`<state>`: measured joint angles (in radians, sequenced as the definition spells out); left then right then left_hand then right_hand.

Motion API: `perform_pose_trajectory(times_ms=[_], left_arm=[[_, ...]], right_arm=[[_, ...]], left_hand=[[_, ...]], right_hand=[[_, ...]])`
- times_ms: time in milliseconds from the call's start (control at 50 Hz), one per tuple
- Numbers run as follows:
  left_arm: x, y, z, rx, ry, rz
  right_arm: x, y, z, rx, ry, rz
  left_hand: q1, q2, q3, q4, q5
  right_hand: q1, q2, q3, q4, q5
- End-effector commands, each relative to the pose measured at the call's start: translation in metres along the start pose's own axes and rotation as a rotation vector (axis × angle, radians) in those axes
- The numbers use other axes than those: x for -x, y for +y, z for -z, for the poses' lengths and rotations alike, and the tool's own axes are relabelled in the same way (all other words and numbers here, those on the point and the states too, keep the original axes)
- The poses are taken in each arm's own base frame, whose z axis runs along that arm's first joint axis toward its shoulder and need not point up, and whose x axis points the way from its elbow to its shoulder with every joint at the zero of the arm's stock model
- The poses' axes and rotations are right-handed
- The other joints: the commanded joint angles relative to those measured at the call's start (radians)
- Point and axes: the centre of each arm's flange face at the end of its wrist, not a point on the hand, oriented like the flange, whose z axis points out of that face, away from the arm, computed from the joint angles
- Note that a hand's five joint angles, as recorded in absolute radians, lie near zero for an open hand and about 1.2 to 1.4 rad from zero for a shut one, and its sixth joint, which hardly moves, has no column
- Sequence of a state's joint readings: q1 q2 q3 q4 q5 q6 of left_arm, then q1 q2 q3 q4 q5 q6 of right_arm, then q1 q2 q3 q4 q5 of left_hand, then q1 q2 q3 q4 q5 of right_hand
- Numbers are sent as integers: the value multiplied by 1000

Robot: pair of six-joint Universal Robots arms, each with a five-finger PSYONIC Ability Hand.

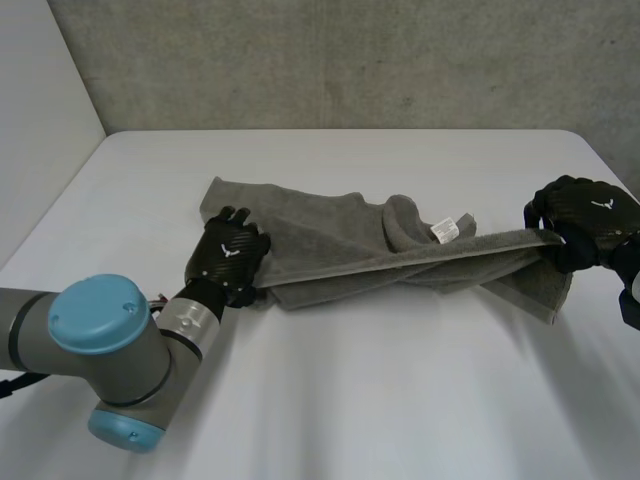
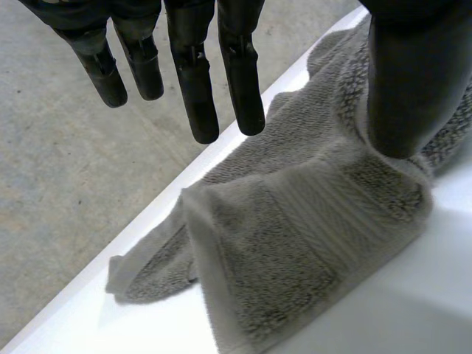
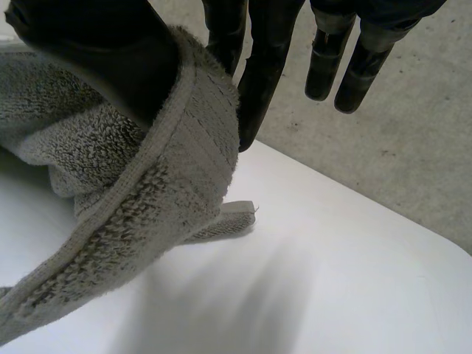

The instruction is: Fold the towel.

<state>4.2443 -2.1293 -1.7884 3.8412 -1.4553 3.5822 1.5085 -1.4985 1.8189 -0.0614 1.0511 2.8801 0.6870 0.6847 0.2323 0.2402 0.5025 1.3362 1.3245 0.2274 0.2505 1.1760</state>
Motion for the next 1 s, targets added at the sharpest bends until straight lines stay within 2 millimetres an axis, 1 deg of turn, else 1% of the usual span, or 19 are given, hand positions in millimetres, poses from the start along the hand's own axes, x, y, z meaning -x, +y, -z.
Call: perform_pose_trajectory(times_ms=[20, 80, 200, 380, 520, 600, 620, 640, 660, 720, 740, 760, 800, 820, 860, 880, 900, 960, 1000], left_arm=[[-14, 2, 3, 3, 38, -2], [-17, 2, 3, 5, 51, 0], [-24, -1, 4, 0, 72, 31], [-24, -5, 4, -10, 71, 97], [-26, 2, -8, -6, 73, 96], [-29, 9, -12, 22, 84, 97], [-30, 11, -14, 39, 90, 99], [-29, 11, -16, 54, 94, 99], [-29, 11, -16, 54, 94, 99], [-19, 5, -17, 78, 81, 100], [-9, -9, -17, 63, 65, 99], [-9, -9, -17, 63, 65, 99], [24, -39, -11, 7, -11, 96], [25, -39, -11, 6, -11, 96], [57, -58, 1, -36, -87, 84], [57, -58, 1, -36, -87, 84], [69, -67, 8, -59, -118, 80], [77, -74, 21, -69, -143, 78], [74, -69, 26, -50, -135, 80]], right_arm=[[2, 3, -1, 9, -10, -4], [3, 4, -1, 11, -14, -5], [5, 8, -2, 25, -20, -12], [5, 8, -2, 26, -22, -13], [6, 9, -2, 30, -23, -17], [5, 9, -2, 28, -18, -16], [5, 9, -2, 28, -18, -16], [4, 9, -2, 29, -15, -16], [3, 8, -2, 26, -11, -14], [2, 7, -3, 23, -9, -15], [2, 4, -2, 16, -5, -9], [0, 1, -1, 10, -1, -5], [0, -2, -1, 2, 3, -1], [-1, -8, 1, -16, 8, 11], [-1, -12, 2, -29, 8, 19], [-1, -12, 2, -29, 8, 19], [-1, -13, 3, -32, 6, 22], [4, -12, 4, -27, -5, 30], [6, -8, 4, -17, -12, 28]], left_hand=[[149, 151, -58, -66, 159], [263, 265, -58, -66, 273], [231, 233, -58, -66, 241], [219, 222, -58, -66, 229], [240, 242, -58, -66, 250], [413, 415, -58, -66, 423], [611, 613, -58, -66, 621], [708, 711, -58, -66, 718], [709, 712, -58, -66, 719], [709, 712, -58, -66, 719], [709, 712, -58, -66, 719], [709, 712, -58, -66, 719], [709, 712, -58, -66, 719], [709, 712, -58, -66, 719], [709, 712, -58, -66, 719], [709, 712, -58, -66, 719], [709, 712, -58, -66, 719], [709, 712, -58, -66, 719], [709, 712, -58, -66, 719]], right_hand=[[60, 72, -53, -76, 46], [60, 72, -53, -76, 46], [60, 72, -53, -76, 46], [60, 72, -53, -76, 46], [60, 72, -53, -76, 46], [60, 72, -53, -76, 46], [60, 72, -53, -76, 46], [60, 72, -53, -76, 46], [60, 72, -53, -76, 46], [60, 72, -53, -76, 46], [60, 72, -53, -76, 46], [60, 72, -53, -76, 46], [60, 72, -53, -76, 46], [60, 72, -53, -76, 46], [60, 72, -53, -76, 46], [60, 72, -53, -76, 46], [60, 72, -53, -76, 46], [60, 72, -53, -76, 46], [60, 72, -53, -76, 46]])
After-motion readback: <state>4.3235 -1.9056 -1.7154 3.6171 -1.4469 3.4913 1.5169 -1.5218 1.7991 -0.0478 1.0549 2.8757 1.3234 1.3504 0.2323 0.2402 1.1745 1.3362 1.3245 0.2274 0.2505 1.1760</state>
